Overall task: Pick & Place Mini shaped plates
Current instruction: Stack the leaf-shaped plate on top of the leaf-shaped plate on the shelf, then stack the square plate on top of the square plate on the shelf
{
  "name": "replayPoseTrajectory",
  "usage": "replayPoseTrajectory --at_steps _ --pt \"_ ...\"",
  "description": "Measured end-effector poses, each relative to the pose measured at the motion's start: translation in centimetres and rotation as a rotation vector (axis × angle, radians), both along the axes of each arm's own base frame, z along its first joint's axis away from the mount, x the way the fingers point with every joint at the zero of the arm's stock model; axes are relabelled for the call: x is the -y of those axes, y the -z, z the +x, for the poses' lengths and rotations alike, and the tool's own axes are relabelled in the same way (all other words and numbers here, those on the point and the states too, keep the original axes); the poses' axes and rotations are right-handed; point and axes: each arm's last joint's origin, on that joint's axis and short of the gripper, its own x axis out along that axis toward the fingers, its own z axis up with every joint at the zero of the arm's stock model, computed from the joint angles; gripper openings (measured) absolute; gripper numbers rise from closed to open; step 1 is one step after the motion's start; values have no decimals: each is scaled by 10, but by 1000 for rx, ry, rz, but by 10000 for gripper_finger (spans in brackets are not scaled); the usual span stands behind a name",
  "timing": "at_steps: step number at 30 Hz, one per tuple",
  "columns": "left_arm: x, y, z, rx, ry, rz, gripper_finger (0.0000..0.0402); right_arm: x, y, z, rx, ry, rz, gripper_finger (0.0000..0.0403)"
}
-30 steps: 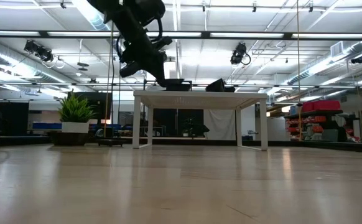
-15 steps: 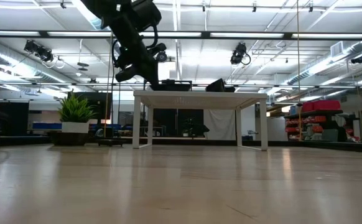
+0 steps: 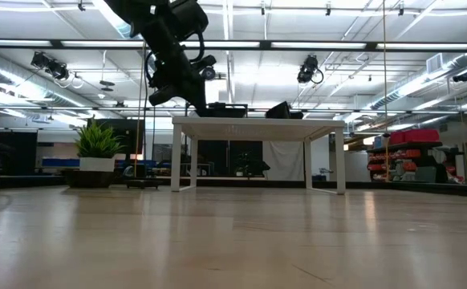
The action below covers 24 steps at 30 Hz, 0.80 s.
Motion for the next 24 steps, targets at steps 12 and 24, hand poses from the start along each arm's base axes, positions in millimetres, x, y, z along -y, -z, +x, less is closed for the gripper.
replayPoseTrajectory --at_steps 12,24 --pt "-3 0 -1 3 8 -11 50 0 0 0 0 0 0 20" --pt "-1 -1 0 -31 118 7 55 0 0 0 0 0 0 20"
